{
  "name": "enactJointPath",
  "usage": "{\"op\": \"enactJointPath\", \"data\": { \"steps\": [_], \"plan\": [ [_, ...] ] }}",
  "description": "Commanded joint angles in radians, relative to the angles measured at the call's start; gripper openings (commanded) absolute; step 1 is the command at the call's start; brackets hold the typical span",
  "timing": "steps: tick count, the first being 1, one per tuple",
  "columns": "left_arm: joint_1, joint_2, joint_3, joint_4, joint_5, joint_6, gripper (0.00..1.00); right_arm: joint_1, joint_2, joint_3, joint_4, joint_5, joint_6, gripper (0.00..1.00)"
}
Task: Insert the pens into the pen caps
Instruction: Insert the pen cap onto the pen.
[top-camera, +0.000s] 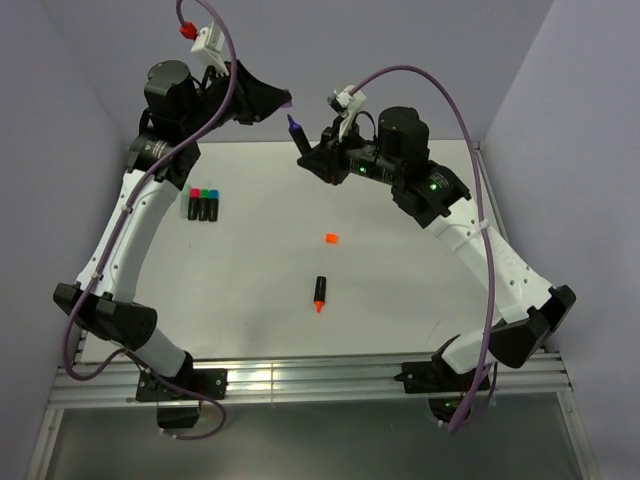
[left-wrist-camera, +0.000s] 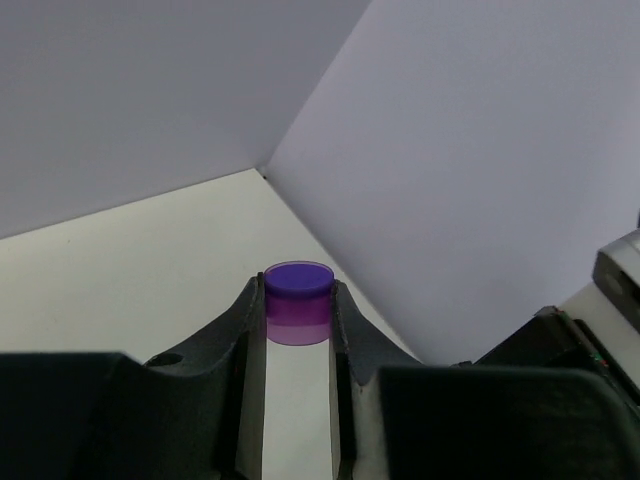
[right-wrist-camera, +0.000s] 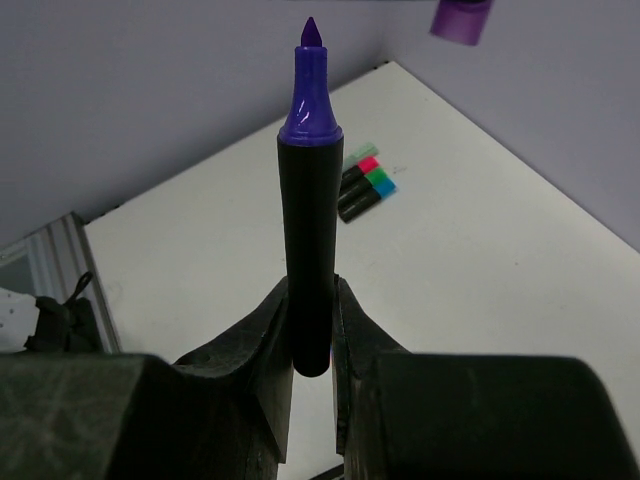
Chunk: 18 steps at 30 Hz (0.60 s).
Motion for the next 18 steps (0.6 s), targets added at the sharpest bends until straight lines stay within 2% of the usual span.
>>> {"op": "enactJointPath", "data": {
  "steps": [1,11,18],
  "plan": [
    [0.002,-0.064,-0.002,0.125,0.071,-0.041,0.00,0.024,0.003,0.033,0.050,0.036,0.025,0.00],
    [0.037,-0.070,-0.092,0.306,0.189,-0.269,0.00,0.024,0.010,0.037,0.050,0.086,0.016,0.00],
    [0.037,-0.081,-0.140,0.363,0.215,-0.315,0.00,0.026,0.023,0.059,0.052,0.082,0.025,0.00]
  ]
}}
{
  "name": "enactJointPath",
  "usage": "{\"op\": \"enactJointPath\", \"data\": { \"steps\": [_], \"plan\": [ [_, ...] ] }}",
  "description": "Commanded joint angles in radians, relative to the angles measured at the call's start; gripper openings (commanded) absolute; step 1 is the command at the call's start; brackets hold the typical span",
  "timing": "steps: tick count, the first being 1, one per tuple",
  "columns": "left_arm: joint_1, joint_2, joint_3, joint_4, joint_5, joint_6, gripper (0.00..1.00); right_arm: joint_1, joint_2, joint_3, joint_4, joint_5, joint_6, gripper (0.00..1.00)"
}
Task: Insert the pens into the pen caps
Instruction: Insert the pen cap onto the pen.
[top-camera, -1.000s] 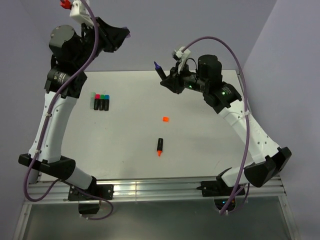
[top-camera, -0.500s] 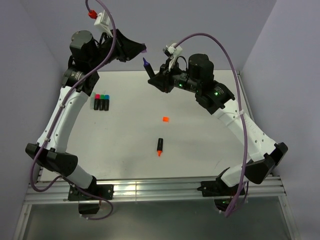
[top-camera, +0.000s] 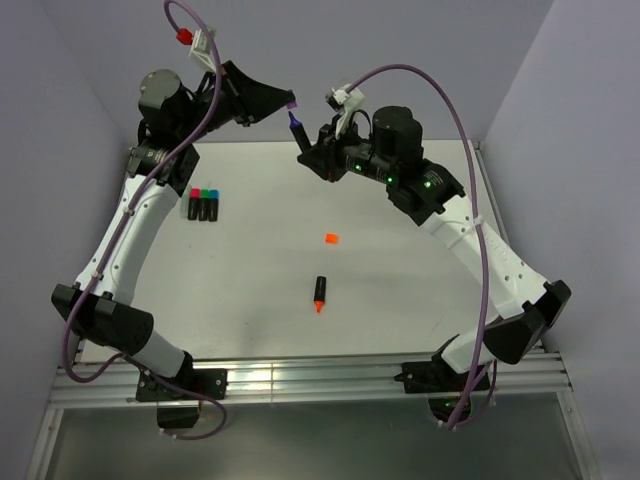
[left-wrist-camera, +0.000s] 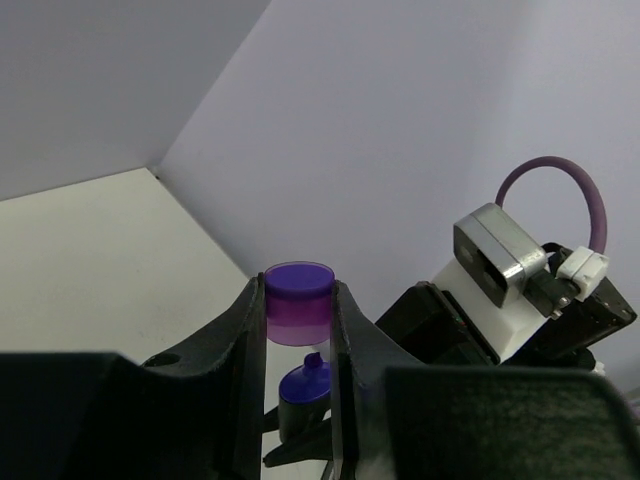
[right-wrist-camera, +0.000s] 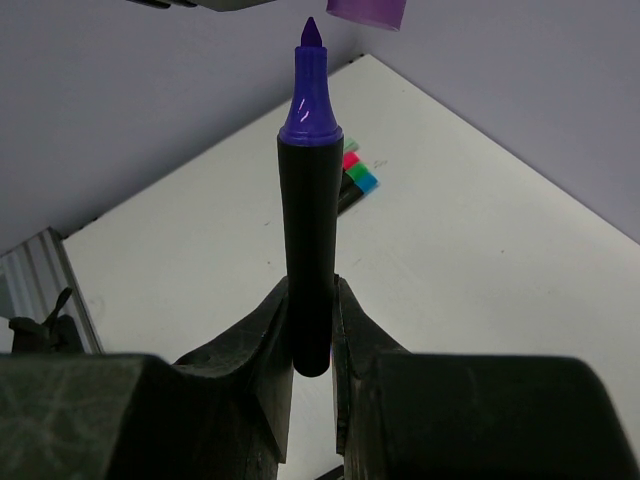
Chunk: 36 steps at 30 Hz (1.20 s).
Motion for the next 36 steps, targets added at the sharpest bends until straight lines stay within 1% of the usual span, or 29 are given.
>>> {"op": "enactJointPath", "data": {
  "steps": [1,10,17,23,26,28,29,30,31,32,34,36],
  "plan": [
    [0.000,-0.042,-0.005,0.097,0.048,-0.051,0.00,-0.001,0.004,0.050,0.050,0.012,0.008,0.00],
    [0.000,-0.041,-0.013,0.102,0.065,-0.068,0.00,-0.001,-0.018,0.021,0.047,0.050,-0.011,0.00],
    [0.008,-0.059,-0.042,0.082,0.061,-0.049,0.00,-0.001,-0.022,0.027,0.044,0.063,-0.018,0.00],
    [0.009,-0.073,-0.069,0.097,0.065,-0.049,0.00,-0.001,-0.012,0.038,0.044,0.084,-0.018,0.00],
    [0.006,-0.079,-0.089,0.082,0.032,-0.034,0.00,-0.001,0.007,0.064,0.046,0.089,0.001,0.00],
    [-0.003,-0.081,-0.098,0.062,-0.023,-0.016,0.00,0.001,0.020,0.099,0.044,0.087,0.022,0.00],
    [-0.009,-0.079,-0.098,0.044,-0.046,0.016,0.00,0.002,0.030,0.108,0.044,0.090,0.024,0.00],
    [-0.029,-0.076,-0.092,0.022,-0.079,0.043,0.00,0.005,0.040,0.128,0.043,0.118,0.025,0.00],
    [-0.044,-0.076,-0.079,-0.039,-0.142,0.072,0.00,0.016,0.044,0.137,0.042,0.135,0.018,0.00],
    [-0.063,-0.074,-0.072,-0.061,-0.182,0.137,0.00,0.022,0.051,0.145,0.039,0.149,0.013,0.00],
    [-0.133,-0.079,-0.060,-0.110,-0.271,0.219,0.00,0.033,0.066,0.162,0.039,0.179,0.012,0.00],
    [-0.184,-0.079,-0.060,-0.127,-0.313,0.231,0.00,0.036,0.074,0.173,0.039,0.193,0.010,0.00]
  ]
}}
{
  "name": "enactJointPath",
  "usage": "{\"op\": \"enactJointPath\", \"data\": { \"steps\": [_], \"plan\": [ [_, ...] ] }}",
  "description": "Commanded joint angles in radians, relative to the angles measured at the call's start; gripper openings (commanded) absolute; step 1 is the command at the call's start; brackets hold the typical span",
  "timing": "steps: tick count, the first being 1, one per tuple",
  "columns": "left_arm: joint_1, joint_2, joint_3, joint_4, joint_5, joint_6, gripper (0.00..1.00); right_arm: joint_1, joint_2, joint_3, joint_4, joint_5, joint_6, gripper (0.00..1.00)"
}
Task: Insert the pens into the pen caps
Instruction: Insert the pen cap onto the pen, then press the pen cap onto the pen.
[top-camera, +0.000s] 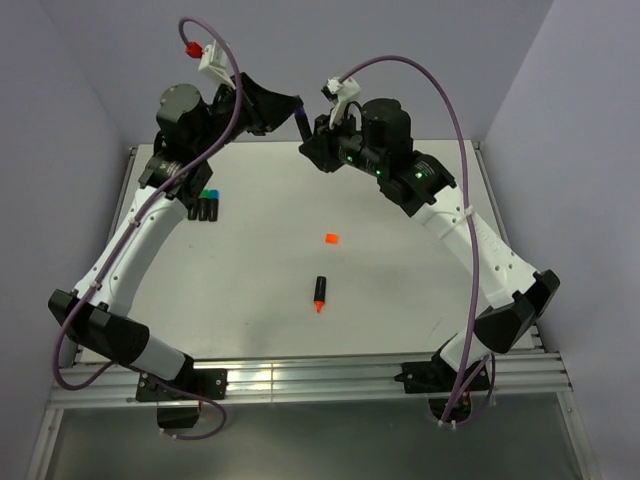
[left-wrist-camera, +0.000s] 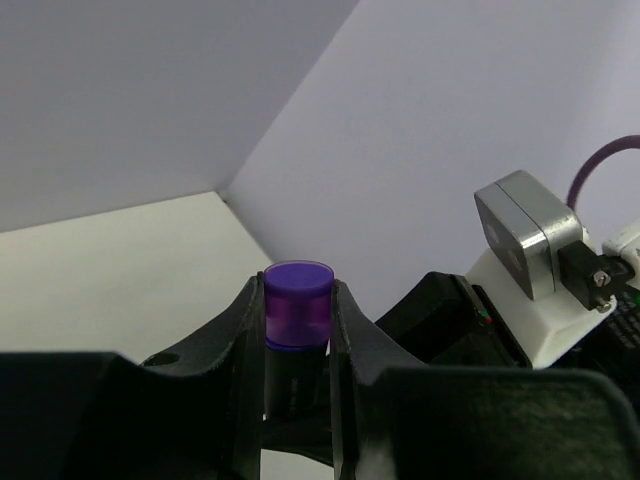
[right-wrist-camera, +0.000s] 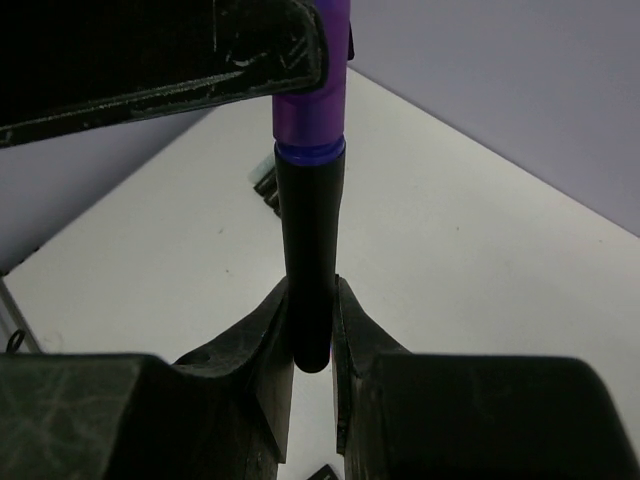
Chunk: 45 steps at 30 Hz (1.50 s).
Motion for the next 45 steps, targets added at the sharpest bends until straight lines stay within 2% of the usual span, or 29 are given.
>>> {"op": "enactJointPath", "data": {
  "steps": [1,7,13,15,20,21,22,24,25,28,29,32,34,35,39,41,42,43,44,45],
  "plan": [
    [-0.096,-0.027,0.015,-0.111,-0.103,0.113,0.00,0.021,0.005,0.076,0.095,0.062,-0.004,0.00],
    [-0.104,-0.036,-0.035,-0.118,-0.148,0.068,0.00,0.032,0.014,0.098,0.104,0.146,-0.014,0.00],
    [-0.131,-0.067,-0.098,-0.120,-0.183,0.126,0.01,0.031,0.020,0.147,0.118,0.179,-0.029,0.00],
    [-0.137,-0.087,-0.123,-0.106,-0.160,0.143,0.10,0.031,0.019,0.161,0.118,0.130,-0.041,0.00],
    [-0.136,-0.133,-0.176,-0.051,-0.094,0.214,0.20,0.021,0.011,0.168,0.118,-0.004,-0.116,0.00],
    [-0.134,-0.134,-0.173,-0.054,-0.085,0.220,0.23,0.020,0.008,0.170,0.118,-0.019,-0.133,0.00],
    [-0.131,-0.136,-0.167,-0.054,-0.064,0.232,0.33,0.020,0.005,0.170,0.116,-0.024,-0.139,0.00],
    [-0.118,-0.146,-0.163,-0.045,-0.045,0.243,0.44,0.017,0.003,0.171,0.115,-0.045,-0.143,0.00],
    [-0.113,-0.152,-0.158,-0.043,-0.038,0.251,0.59,0.012,0.002,0.171,0.115,-0.056,-0.143,0.00],
    [-0.076,-0.159,-0.141,-0.022,-0.021,0.242,0.74,0.009,-0.001,0.174,0.112,-0.090,-0.141,0.00],
    [-0.061,-0.162,-0.134,0.001,0.008,0.233,0.83,0.008,-0.001,0.179,0.110,-0.100,-0.141,0.00],
    [0.017,-0.157,-0.094,0.027,0.117,0.194,0.98,0.003,-0.006,0.185,0.105,-0.146,-0.138,0.00],
    [0.057,-0.168,-0.081,0.101,0.200,0.199,0.99,-0.008,-0.007,0.187,0.105,-0.176,-0.124,0.00],
    [0.074,-0.172,-0.081,0.118,0.293,0.211,1.00,-0.014,-0.007,0.191,0.107,-0.208,-0.117,0.00],
    [0.111,-0.225,-0.142,0.184,0.447,0.257,1.00,-0.058,-0.006,0.208,0.110,-0.303,-0.083,0.00],
    [0.134,-0.251,-0.147,0.126,0.429,0.281,0.99,-0.071,-0.009,0.213,0.109,-0.327,-0.078,0.00],
    [0.143,-0.257,-0.126,0.084,0.394,0.347,0.99,-0.077,-0.018,0.208,0.107,-0.364,-0.075,0.00],
    [0.152,-0.263,-0.112,-0.021,0.381,0.390,0.99,-0.091,-0.024,0.202,0.107,-0.386,-0.074,0.00],
    [0.171,-0.261,-0.095,-0.083,0.368,0.454,1.00,-0.098,-0.030,0.178,0.104,-0.409,-0.075,0.00],
    [0.174,-0.257,-0.037,-0.155,0.337,0.639,1.00,-0.101,-0.037,0.162,0.096,-0.421,-0.089,0.00]
  ]
}}
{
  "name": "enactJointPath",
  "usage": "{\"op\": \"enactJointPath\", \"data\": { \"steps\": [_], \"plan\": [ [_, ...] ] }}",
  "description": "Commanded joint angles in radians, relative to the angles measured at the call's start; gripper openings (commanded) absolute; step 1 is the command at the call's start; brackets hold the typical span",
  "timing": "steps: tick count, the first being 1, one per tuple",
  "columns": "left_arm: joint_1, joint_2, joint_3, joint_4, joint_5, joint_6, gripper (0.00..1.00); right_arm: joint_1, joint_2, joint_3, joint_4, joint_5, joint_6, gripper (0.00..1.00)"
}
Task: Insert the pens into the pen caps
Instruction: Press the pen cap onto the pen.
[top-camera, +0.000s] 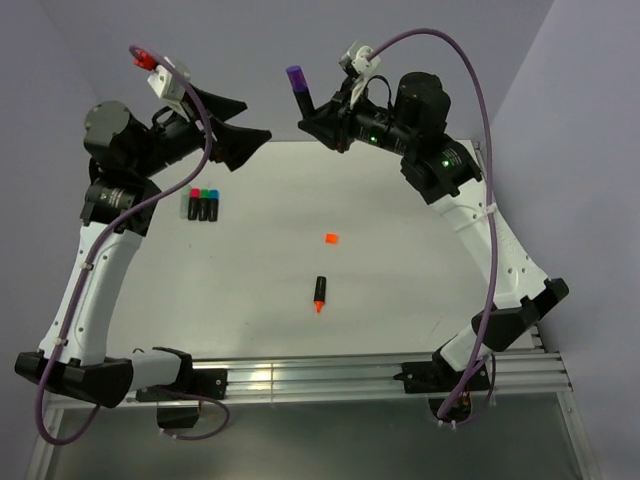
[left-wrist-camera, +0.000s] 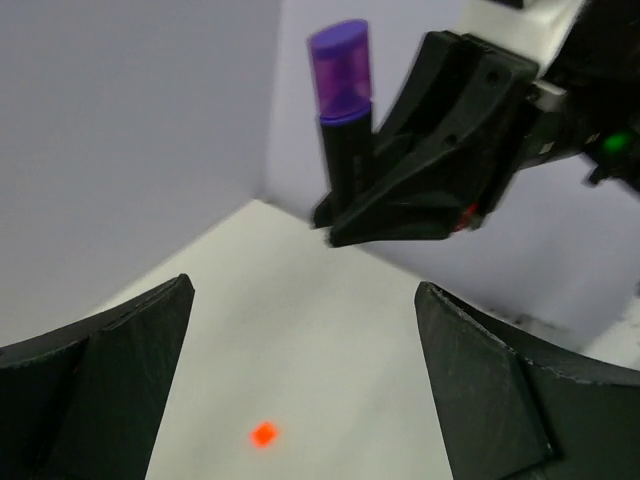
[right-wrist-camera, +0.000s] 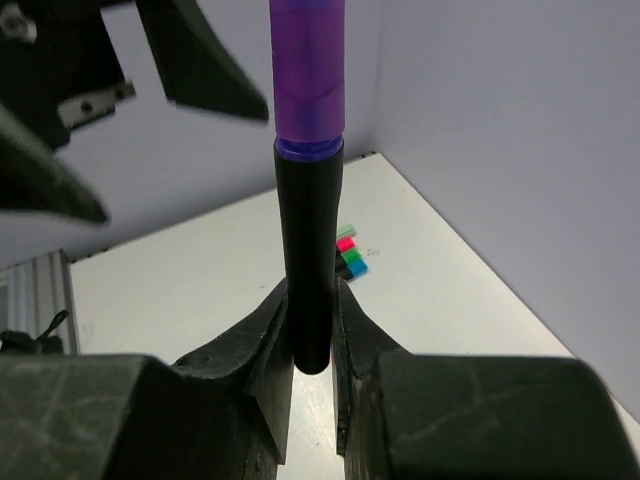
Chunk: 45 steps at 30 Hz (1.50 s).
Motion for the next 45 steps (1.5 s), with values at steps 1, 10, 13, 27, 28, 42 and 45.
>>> {"op": "enactJointPath", "data": {
  "steps": [1,10,13,27,28,42,45],
  "plan": [
    [0.025,-0.015,0.114,-0.220,-0.070,0.353,0.99,-0.022,-0.069,-0.034,0.031,-0.115,-0.008,0.00],
    [0.011,0.072,0.308,-0.508,-0.342,0.904,0.99,-0.019,-0.170,-0.318,-0.073,-0.201,-0.113,0.00],
    [-0.032,0.116,0.354,-0.575,-0.396,1.022,0.99,-0.016,-0.181,-0.340,-0.079,-0.223,-0.111,0.00],
    [-0.239,0.143,0.331,-0.552,-0.551,1.137,0.97,0.035,-0.186,-0.408,-0.071,-0.205,-0.097,0.00],
    [-0.239,0.146,0.335,-0.557,-0.537,1.139,0.97,0.035,-0.184,-0.408,-0.071,-0.205,-0.094,0.00],
    [-0.310,0.146,0.302,-0.580,-0.571,1.221,0.98,0.038,-0.164,-0.420,-0.064,-0.195,-0.077,0.00],
    [-0.328,0.141,0.276,-0.578,-0.582,1.235,0.96,0.040,-0.160,-0.418,-0.061,-0.191,-0.070,0.00]
  ]
}}
